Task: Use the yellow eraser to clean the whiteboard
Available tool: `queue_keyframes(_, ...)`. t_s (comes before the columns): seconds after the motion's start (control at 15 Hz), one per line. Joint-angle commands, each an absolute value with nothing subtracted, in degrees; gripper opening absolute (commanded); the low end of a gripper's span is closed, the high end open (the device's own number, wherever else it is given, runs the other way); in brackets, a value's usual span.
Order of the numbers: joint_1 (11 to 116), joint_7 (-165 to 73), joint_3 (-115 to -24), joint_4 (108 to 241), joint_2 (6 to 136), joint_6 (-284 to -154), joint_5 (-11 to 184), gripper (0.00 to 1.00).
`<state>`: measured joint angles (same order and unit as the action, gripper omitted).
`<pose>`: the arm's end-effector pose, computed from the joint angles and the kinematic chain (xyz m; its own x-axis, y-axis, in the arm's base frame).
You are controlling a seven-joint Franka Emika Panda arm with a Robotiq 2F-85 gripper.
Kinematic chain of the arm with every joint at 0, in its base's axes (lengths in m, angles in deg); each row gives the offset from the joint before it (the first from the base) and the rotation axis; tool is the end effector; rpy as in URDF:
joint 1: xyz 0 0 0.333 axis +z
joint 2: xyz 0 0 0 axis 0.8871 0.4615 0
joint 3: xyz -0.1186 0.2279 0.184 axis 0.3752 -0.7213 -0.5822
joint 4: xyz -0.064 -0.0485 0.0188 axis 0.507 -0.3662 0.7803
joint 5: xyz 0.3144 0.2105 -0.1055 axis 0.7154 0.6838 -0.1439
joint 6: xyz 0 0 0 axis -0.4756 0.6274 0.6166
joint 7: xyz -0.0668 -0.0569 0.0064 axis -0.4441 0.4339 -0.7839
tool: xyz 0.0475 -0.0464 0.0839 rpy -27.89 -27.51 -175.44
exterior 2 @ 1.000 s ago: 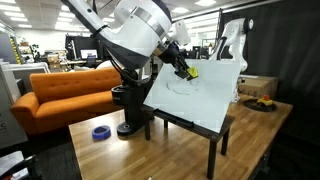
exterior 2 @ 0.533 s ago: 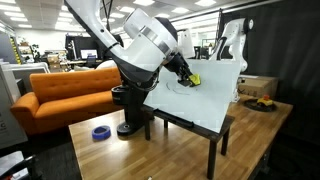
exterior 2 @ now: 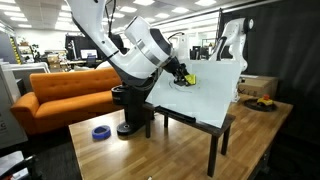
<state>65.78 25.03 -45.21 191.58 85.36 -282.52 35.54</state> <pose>0.6307 -0.1514 0.3145 -0.1495 0.8760 -0.4586 0.6361 0.4403 0.6337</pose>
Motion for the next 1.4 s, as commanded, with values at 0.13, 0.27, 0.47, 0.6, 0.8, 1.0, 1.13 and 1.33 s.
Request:
queue_keyframes(0.13, 64.19, 30.79, -48.35, 191.95, 86.00, -282.98, 40.47, 0.29)
queue_keyframes(0.27, 63.96, 32.24, -48.96, 192.17, 85.95, -282.96, 41.70, 0.29)
queue_keyframes(0.47, 63.84, 34.34, -49.89, 192.58, 85.76, -282.96, 43.16, 0.29)
queue_keyframes(0.6, 63.86, 35.67, -50.56, 192.73, 85.71, -282.95, 44.08, 0.29)
queue_keyframes(0.8, 64.00, 37.65, -51.47, 193.06, 85.65, -282.94, 45.30, 0.29)
queue_keyframes(1.0, 64.06, 39.88, -52.39, 193.38, 85.58, -282.87, 46.72, 0.29)
queue_keyframes(1.13, 64.15, 41.27, -52.83, 193.55, 85.61, -282.87, 47.81, 0.29)
queue_keyframes(1.33, 64.32, 43.18, -53.39, 193.80, 85.65, -282.86, 49.25, 0.29)
